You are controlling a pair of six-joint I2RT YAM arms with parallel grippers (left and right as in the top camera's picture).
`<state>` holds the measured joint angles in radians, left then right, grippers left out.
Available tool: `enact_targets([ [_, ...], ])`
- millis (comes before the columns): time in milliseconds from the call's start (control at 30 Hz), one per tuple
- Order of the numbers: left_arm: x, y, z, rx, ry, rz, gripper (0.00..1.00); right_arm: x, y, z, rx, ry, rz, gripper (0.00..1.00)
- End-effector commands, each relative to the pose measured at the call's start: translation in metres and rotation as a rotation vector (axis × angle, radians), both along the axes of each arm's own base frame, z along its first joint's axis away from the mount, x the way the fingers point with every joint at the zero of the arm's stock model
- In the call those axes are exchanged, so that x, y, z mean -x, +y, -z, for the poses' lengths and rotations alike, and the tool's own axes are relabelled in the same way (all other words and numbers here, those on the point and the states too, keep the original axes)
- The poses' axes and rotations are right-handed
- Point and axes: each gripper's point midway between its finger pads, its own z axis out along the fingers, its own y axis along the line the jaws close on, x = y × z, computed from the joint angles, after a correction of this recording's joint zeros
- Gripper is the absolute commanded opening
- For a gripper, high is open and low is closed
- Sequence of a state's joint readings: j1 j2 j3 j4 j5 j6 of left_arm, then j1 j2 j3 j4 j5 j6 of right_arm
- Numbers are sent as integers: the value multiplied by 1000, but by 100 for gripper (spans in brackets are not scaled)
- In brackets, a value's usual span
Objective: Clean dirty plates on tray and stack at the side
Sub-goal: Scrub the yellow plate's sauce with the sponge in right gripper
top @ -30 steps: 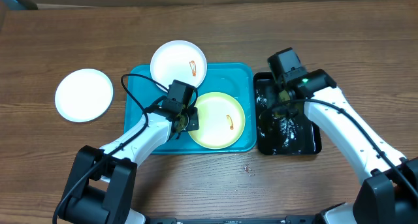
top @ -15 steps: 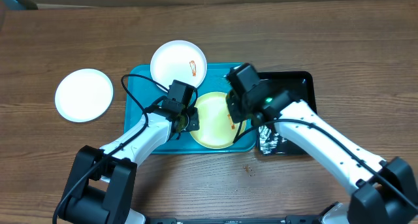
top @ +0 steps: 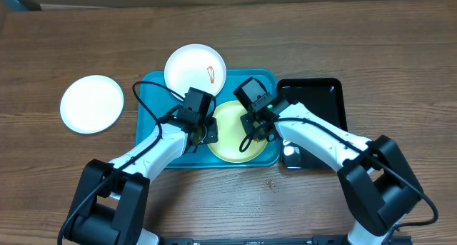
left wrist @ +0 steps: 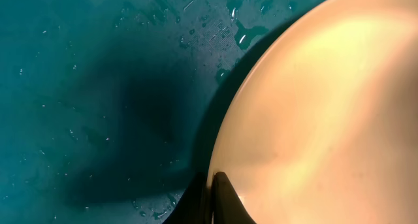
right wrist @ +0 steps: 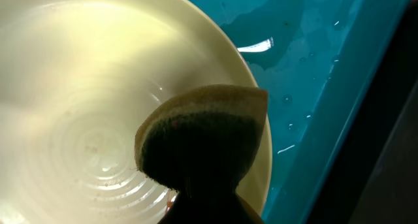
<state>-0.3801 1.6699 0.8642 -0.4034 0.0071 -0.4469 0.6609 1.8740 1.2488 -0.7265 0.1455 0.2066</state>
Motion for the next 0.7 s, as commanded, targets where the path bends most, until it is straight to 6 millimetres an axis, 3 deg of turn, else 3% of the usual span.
enact_targets([
  [0, 4, 1, 2, 3, 10, -4, 4, -1, -4, 10, 24, 4, 11, 4],
  [333, 4, 1, 2, 3, 11, -4, 4, 23, -14, 62, 68, 129, 33, 4],
  [667, 4, 0, 2, 4, 8, -4, 4, 56, 26, 62, -159, 320, -26, 4],
])
